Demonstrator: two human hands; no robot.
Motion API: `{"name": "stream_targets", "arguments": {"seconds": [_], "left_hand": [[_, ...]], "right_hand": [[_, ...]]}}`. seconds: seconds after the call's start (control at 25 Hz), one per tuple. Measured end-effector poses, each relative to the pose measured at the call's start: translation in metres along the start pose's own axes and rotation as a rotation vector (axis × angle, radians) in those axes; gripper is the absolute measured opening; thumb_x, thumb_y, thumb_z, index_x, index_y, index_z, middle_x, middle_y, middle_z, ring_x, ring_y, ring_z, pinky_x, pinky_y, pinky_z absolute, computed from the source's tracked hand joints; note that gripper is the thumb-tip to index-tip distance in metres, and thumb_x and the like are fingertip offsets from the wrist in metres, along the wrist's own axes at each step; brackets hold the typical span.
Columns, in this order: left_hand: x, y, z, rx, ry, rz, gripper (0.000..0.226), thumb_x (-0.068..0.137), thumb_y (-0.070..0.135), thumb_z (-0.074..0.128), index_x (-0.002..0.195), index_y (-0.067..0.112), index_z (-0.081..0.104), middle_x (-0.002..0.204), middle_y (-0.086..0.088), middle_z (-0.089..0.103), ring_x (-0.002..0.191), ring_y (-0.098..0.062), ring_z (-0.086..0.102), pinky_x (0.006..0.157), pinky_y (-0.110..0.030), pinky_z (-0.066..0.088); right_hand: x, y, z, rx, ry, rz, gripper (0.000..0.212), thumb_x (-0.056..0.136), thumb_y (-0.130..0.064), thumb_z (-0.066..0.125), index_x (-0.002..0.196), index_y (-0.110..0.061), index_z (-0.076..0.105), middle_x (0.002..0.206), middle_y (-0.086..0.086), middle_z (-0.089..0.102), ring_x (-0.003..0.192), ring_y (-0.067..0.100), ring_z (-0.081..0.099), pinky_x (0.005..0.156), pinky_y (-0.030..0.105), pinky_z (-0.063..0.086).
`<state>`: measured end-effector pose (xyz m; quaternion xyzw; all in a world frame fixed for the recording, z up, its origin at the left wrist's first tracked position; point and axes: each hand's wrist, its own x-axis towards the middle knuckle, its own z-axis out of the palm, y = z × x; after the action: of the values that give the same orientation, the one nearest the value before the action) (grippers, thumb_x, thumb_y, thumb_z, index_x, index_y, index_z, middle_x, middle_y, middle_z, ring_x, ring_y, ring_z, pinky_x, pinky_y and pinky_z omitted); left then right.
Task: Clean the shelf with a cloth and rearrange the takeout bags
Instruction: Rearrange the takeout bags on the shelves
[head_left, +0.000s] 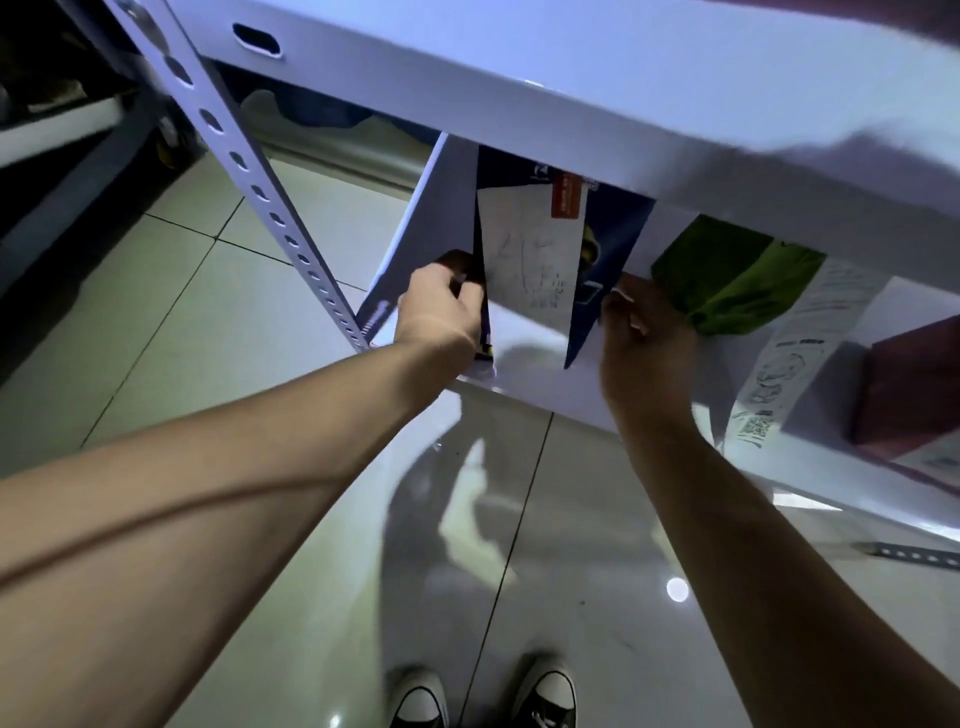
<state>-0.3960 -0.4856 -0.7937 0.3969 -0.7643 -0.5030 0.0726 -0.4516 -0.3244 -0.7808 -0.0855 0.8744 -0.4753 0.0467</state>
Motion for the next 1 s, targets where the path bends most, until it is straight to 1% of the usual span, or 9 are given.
{"name": "stream_targets", "arguments": {"seconds": [0.08,0.16,0.28,0.36,0.48,0.56,0.72,0.88,1.0], "left_hand": [[-0.028,-0.007,-0.007,-0.15,-0.069,-0.013,0.02,0.095,0.019,0.049,0.09,0.004,0.06,0.081,-0.029,0.061,0.068,-0.025,0.054,0.066,-0.038,0.056],[-0.057,-0.01,-0.016,-0.193,-0.121,-0.055,0.022,0.09,0.028,0.049,0.084,0.008,0.057,0.081,-0.032,0.061,0.07,-0.033,0.056,0.08,-0.055,0.057],[-0.103,-0.007,-0.031,-0.162,-0.15,-0.12,0.021,0.088,0.031,0.05,0.072,0.02,0.058,0.086,-0.031,0.064,0.076,-0.041,0.061,0.081,-0.057,0.056],[-0.134,0.001,-0.042,-0.198,-0.167,-0.144,0.027,0.096,0.023,0.053,0.07,0.022,0.058,0.094,-0.031,0.064,0.076,-0.036,0.062,0.079,-0.053,0.059],[-0.177,0.018,-0.062,-0.204,-0.187,-0.156,0.027,0.101,0.015,0.05,0.081,0.026,0.064,0.095,-0.023,0.067,0.075,-0.026,0.064,0.063,-0.029,0.06],[-0.207,0.028,-0.072,-0.222,-0.188,-0.209,0.023,0.102,0.013,0.049,0.087,0.022,0.065,0.09,-0.018,0.068,0.072,-0.026,0.065,0.056,-0.022,0.056],[-0.263,0.052,-0.087,-0.214,-0.21,-0.314,0.018,0.102,0.013,0.049,0.1,0.013,0.067,0.088,-0.019,0.065,0.07,-0.03,0.062,0.064,-0.033,0.058],[-0.319,0.085,-0.101,-0.241,-0.186,-0.36,0.019,0.101,0.015,0.05,0.096,0.018,0.068,0.087,-0.016,0.065,0.067,-0.03,0.062,0.064,-0.034,0.059],[-0.355,0.114,-0.115,-0.242,-0.182,-0.35,0.019,0.102,0.017,0.05,0.095,0.019,0.067,0.09,-0.015,0.067,0.07,-0.029,0.066,0.066,-0.035,0.06]], "right_hand": [[-0.015,-0.003,-0.01,-0.001,0.013,0.024,0.018,0.1,-0.004,0.055,0.102,-0.009,0.072,0.088,0.004,0.066,0.076,0.013,0.057,0.067,0.003,0.037],[-0.031,-0.008,-0.022,0.005,-0.001,0.118,0.016,0.099,-0.01,0.058,0.096,-0.012,0.073,0.085,0.002,0.066,0.08,0.018,0.061,0.07,0.012,0.041],[-0.066,-0.021,-0.044,0.067,-0.021,0.238,0.019,0.098,-0.011,0.059,0.105,-0.009,0.076,0.093,0.005,0.073,0.092,0.028,0.07,0.086,0.036,0.055],[-0.091,-0.035,-0.062,0.128,-0.019,0.289,0.018,0.098,-0.009,0.06,0.105,-0.009,0.076,0.092,0.008,0.075,0.091,0.031,0.071,0.087,0.049,0.056],[-0.122,-0.053,-0.093,0.065,-0.04,0.33,0.022,0.096,-0.013,0.06,0.108,-0.014,0.078,0.092,0.002,0.076,0.087,0.022,0.071,0.087,0.045,0.058],[-0.143,-0.065,-0.114,0.049,-0.064,0.323,0.022,0.095,-0.015,0.06,0.106,-0.016,0.079,0.094,0.0,0.078,0.085,0.016,0.07,0.083,0.036,0.058],[-0.177,-0.088,-0.157,-0.038,-0.089,0.385,0.02,0.095,-0.025,0.062,0.107,-0.025,0.078,0.097,-0.007,0.077,0.09,0.011,0.067,0.073,0.023,0.042],[-0.206,-0.115,-0.205,-0.04,-0.132,0.418,0.017,0.094,-0.025,0.06,0.084,-0.025,0.074,0.077,-0.006,0.069,0.077,0.017,0.059,0.066,0.03,0.036],[-0.223,-0.143,-0.239,0.003,-0.155,0.393,0.026,0.095,-0.017,0.055,0.075,-0.024,0.069,0.072,-0.005,0.067,0.074,0.023,0.059,0.068,0.034,0.045]]}}
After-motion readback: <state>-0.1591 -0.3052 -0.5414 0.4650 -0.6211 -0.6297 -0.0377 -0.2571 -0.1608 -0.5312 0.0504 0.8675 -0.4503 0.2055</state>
